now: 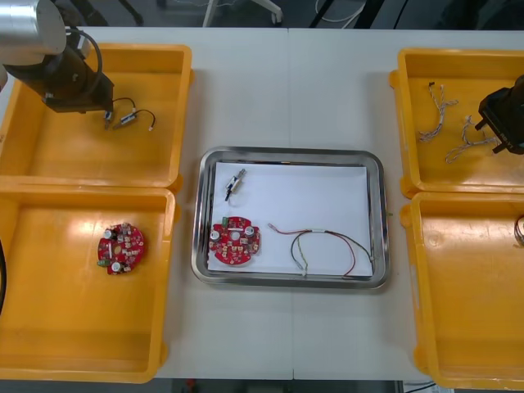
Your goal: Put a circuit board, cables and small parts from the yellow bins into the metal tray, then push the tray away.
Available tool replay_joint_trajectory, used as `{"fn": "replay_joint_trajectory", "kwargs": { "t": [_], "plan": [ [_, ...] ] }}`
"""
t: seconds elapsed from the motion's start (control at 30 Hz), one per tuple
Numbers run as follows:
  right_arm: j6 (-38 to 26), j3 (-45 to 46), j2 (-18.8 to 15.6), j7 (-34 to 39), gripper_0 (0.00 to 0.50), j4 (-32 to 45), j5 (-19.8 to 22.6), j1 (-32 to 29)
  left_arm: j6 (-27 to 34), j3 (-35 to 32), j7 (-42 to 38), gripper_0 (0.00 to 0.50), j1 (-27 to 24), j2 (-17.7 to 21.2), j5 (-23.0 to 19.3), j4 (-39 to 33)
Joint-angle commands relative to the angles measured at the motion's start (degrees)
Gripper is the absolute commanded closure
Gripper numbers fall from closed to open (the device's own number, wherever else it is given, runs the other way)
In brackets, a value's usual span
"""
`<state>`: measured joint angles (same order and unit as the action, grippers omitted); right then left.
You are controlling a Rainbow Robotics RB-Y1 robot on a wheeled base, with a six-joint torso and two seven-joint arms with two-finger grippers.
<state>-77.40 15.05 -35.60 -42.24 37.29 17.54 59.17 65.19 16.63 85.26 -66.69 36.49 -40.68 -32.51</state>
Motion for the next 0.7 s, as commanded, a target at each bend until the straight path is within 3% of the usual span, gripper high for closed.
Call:
{"fn": "replay_joint_trajectory", "kwargs": {
  "t": [0.03,0.3,0.7],
  "plan": [
    [1.0,1.7,-2.1,2.2,0.0,0.4,-0.6,2.0,-0.8,1.7,6.1,0.0,-3.4,-1.0,-0.3,-0.1],
    [5.9,1.7,-2.0,2.4,0.0,-3.5,-0.3,1.8,-1.3,2.7,5.8,0.0,-3.3,-1.4,-0.8,-0.1],
    [5.5,1.7,-2.0,3.8,0.0,-4.9,3.3,1.4,-3.2,3.9,6.1,0.0,-2.1,-1.8,-1.2,0.0]
  ]
}}
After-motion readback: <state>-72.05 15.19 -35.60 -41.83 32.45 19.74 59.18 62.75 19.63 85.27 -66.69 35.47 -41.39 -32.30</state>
